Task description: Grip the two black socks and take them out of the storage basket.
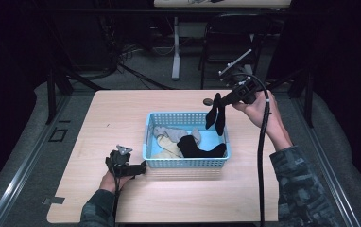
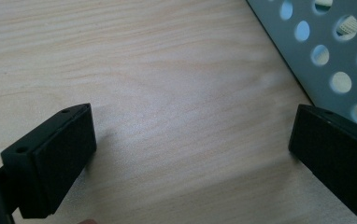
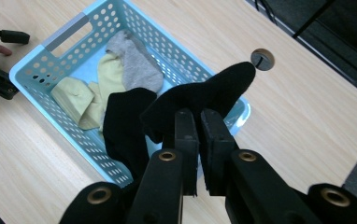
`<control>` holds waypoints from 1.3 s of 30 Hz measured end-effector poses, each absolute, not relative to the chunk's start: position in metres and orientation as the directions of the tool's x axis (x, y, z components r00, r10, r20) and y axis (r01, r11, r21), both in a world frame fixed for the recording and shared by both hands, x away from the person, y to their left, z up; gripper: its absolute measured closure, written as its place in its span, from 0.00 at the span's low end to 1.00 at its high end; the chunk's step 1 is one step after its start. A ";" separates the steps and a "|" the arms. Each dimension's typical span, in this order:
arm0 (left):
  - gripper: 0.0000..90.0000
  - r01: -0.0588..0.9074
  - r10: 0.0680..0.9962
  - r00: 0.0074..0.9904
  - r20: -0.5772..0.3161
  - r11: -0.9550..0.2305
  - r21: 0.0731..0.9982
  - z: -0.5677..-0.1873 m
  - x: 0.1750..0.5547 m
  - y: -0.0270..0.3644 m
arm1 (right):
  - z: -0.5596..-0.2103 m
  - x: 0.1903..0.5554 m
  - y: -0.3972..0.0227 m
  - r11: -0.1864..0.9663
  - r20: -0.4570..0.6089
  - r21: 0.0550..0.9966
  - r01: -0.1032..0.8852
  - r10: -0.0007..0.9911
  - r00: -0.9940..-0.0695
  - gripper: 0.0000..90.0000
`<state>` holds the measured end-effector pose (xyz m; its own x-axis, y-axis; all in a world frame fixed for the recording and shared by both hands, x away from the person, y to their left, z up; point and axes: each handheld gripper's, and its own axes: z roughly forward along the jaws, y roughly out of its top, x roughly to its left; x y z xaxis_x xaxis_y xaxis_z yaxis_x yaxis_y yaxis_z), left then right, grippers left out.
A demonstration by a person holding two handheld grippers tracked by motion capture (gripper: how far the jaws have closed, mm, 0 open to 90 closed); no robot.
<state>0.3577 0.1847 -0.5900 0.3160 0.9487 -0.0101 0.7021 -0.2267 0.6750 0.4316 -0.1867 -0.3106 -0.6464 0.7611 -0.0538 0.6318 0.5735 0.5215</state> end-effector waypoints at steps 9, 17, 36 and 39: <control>0.01 0.703 0.950 0.313 -0.013 -0.223 0.675 -0.590 0.357 0.185 | -0.304 0.424 -0.215 0.532 -0.059 0.543 0.650 0.796 -0.603 0.96; 0.01 0.704 0.950 0.311 -0.013 -0.222 0.675 -0.590 0.357 0.184 | -0.313 0.414 -0.258 0.479 -0.074 0.531 0.699 0.848 -0.525 0.96; 0.01 0.704 0.950 0.312 -0.013 -0.222 0.675 -0.590 0.357 0.184 | -0.424 0.411 -0.300 0.402 -0.018 0.413 0.817 0.901 -0.434 0.96; 0.01 0.704 0.950 0.312 -0.013 -0.222 0.675 -0.590 0.357 0.184 | -0.444 0.412 -0.296 0.409 -0.024 0.382 0.829 0.901 -0.434 0.96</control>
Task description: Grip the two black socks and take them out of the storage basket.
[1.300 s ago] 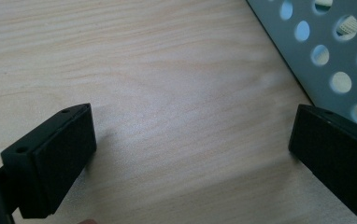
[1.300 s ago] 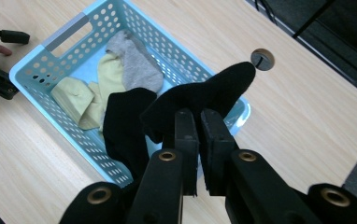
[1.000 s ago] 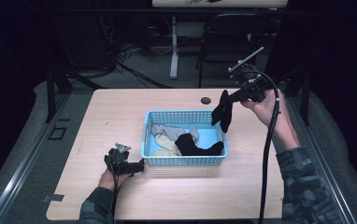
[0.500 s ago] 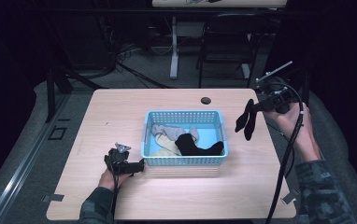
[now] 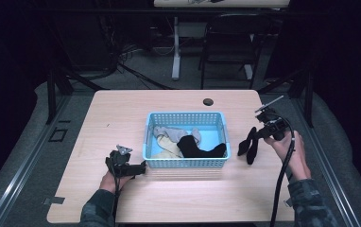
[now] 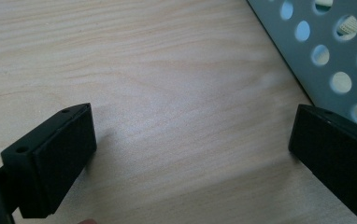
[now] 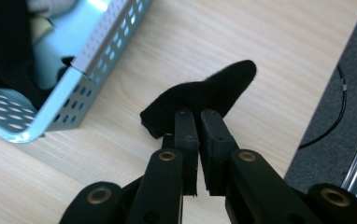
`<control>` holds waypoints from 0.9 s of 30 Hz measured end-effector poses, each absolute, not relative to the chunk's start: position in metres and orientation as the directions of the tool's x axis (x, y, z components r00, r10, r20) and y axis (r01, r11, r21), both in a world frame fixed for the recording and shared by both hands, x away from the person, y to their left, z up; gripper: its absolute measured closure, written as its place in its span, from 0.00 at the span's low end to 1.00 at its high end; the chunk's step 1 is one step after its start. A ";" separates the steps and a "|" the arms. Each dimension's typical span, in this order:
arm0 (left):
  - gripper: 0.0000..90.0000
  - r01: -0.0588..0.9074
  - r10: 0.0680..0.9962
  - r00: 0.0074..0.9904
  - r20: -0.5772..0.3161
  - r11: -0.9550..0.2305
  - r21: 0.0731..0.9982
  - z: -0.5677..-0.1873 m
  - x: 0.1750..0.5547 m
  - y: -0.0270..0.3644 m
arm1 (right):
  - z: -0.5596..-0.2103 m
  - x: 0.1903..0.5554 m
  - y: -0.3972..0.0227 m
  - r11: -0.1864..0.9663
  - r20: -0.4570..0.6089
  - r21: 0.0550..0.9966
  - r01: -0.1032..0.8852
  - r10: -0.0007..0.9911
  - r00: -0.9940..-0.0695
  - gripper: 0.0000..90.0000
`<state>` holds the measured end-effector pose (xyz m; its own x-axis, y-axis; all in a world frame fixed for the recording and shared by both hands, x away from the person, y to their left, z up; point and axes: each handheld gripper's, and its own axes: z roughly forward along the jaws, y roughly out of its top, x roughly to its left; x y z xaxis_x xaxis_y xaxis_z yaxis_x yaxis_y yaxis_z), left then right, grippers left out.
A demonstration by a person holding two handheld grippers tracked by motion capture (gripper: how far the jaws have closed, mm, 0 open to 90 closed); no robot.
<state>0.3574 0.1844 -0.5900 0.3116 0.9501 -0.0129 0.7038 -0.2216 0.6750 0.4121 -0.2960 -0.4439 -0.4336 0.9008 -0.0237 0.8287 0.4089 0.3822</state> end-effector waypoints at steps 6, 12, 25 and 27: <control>0.01 0.704 0.950 0.312 -0.013 -0.222 0.675 -0.590 0.357 0.185 | -0.472 0.412 -0.289 0.424 -0.003 0.345 0.838 0.893 -0.450 0.96; 0.01 0.703 0.949 0.314 -0.012 -0.224 0.675 -0.590 0.357 0.185 | -0.507 0.413 -0.285 0.421 0.008 0.309 0.852 0.895 -0.446 0.96; 0.01 0.703 0.950 0.313 -0.012 -0.224 0.675 -0.590 0.357 0.185 | -0.510 0.412 -0.287 0.430 0.023 0.327 0.841 0.887 -0.462 0.69; 0.01 0.703 0.950 0.313 -0.012 -0.223 0.675 -0.590 0.357 0.185 | -0.504 0.411 -0.290 0.428 0.035 0.346 0.835 0.883 -0.467 0.57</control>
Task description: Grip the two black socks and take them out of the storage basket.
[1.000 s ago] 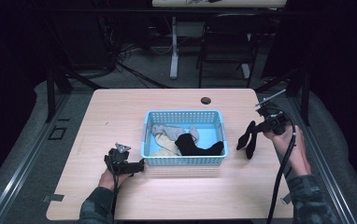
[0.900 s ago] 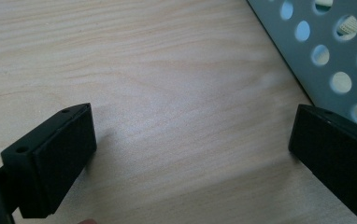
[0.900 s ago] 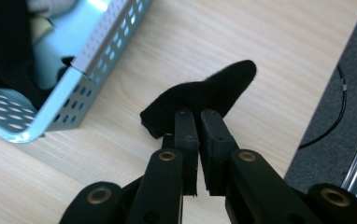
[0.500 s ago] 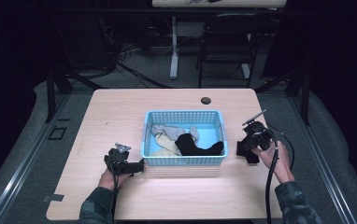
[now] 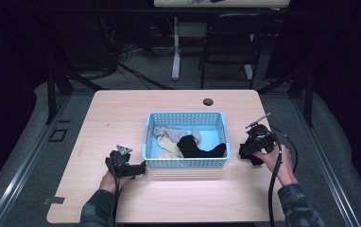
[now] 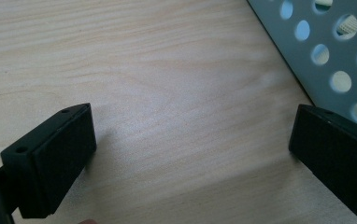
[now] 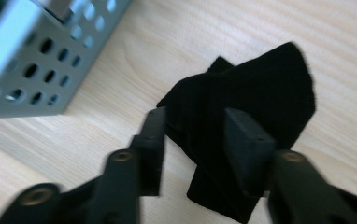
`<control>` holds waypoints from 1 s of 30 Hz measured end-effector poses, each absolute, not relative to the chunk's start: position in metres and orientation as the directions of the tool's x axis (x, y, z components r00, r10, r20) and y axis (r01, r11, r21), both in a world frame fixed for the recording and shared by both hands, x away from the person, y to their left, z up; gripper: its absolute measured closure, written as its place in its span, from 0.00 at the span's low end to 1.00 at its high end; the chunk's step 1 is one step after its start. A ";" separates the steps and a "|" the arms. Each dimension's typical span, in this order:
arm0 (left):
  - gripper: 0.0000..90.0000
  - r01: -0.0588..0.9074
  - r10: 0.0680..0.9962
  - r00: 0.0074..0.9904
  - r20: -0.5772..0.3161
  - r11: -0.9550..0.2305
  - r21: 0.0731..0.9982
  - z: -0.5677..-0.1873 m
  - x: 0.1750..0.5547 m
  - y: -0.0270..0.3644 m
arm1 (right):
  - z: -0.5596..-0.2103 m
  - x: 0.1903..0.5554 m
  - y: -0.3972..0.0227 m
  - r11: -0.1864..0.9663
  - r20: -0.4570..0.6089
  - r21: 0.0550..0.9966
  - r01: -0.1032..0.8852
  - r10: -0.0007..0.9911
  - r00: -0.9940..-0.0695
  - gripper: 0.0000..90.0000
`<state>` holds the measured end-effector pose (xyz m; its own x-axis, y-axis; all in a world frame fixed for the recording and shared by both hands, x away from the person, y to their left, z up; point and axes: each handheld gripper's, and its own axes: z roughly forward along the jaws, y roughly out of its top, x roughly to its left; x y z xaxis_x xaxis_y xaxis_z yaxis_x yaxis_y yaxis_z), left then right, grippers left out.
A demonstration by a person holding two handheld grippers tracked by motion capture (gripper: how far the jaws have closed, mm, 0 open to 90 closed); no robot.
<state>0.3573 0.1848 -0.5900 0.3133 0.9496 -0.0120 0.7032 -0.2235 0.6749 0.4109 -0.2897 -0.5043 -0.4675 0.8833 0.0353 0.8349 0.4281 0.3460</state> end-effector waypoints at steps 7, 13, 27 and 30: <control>0.01 0.705 0.950 0.311 -0.013 -0.221 0.674 -0.590 0.357 0.185 | -0.486 0.404 -0.288 0.417 0.054 0.443 0.794 0.871 -0.488 0.18; 0.00 0.705 0.949 0.315 -0.013 -0.225 0.673 -0.590 0.358 0.185 | -0.479 0.404 -0.283 0.406 0.064 0.456 0.792 0.872 -0.485 0.00; 0.01 0.704 0.949 0.314 -0.012 -0.225 0.674 -0.590 0.358 0.185 | -0.429 0.400 -0.258 0.433 0.065 0.559 0.707 0.827 -0.558 0.00; 0.01 0.705 0.950 0.312 -0.013 -0.223 0.674 -0.590 0.357 0.185 | -0.421 0.400 -0.251 0.452 0.056 0.559 0.695 0.816 -0.575 0.01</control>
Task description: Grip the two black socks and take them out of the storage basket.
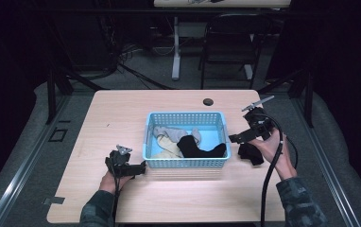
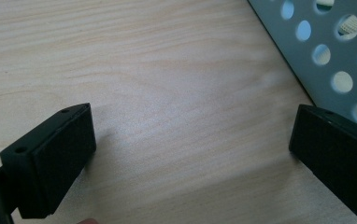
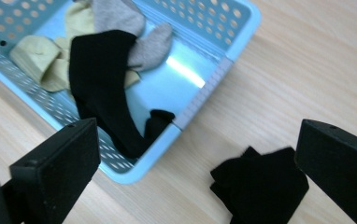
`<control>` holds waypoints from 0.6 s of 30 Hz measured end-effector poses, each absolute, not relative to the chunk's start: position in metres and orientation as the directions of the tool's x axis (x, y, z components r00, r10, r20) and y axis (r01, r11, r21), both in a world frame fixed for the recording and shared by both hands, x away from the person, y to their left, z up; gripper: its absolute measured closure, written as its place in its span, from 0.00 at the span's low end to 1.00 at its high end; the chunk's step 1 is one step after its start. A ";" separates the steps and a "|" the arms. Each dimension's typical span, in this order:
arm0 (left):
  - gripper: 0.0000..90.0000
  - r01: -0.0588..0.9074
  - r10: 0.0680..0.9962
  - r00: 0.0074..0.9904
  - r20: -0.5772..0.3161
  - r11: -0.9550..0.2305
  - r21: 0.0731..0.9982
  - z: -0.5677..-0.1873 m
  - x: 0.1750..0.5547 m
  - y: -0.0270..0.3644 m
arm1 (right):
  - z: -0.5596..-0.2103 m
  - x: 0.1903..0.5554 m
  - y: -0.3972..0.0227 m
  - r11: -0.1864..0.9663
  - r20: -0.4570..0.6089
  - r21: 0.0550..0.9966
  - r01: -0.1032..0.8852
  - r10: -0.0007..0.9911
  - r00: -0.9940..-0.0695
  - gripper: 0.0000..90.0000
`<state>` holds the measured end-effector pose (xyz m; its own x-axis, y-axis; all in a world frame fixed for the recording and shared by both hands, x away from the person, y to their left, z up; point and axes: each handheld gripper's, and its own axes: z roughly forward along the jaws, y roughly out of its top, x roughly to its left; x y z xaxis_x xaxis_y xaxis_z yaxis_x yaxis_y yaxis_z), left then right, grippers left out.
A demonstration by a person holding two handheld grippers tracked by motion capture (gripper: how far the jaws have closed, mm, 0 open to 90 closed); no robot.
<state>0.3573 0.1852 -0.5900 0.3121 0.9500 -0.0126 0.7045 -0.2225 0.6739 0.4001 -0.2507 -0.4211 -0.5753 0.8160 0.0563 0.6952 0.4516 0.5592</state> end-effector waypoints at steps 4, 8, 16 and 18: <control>0.01 0.704 0.950 0.312 -0.012 -0.223 0.674 -0.590 0.357 0.185 | -0.410 0.402 -0.232 0.496 0.026 0.559 0.665 0.791 -0.611 0.06; 0.01 0.704 0.950 0.313 -0.012 -0.224 0.674 -0.590 0.357 0.185 | -0.406 0.407 -0.215 0.524 0.021 0.557 0.644 0.767 -0.641 0.11; 0.01 0.705 0.950 0.311 -0.014 -0.221 0.674 -0.590 0.357 0.185 | -0.412 0.421 -0.187 0.573 0.037 0.521 0.632 0.725 -0.688 0.22; 0.01 0.705 0.950 0.311 -0.014 -0.221 0.674 -0.590 0.357 0.185 | -0.416 0.424 -0.180 0.590 0.047 0.501 0.634 0.713 -0.700 0.24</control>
<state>0.3571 0.1850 -0.5900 0.3111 0.9503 -0.0136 0.7048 -0.2211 0.6741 0.4239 -0.1799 -0.4164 -0.7000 0.7126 0.0467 0.6336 0.5896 0.5009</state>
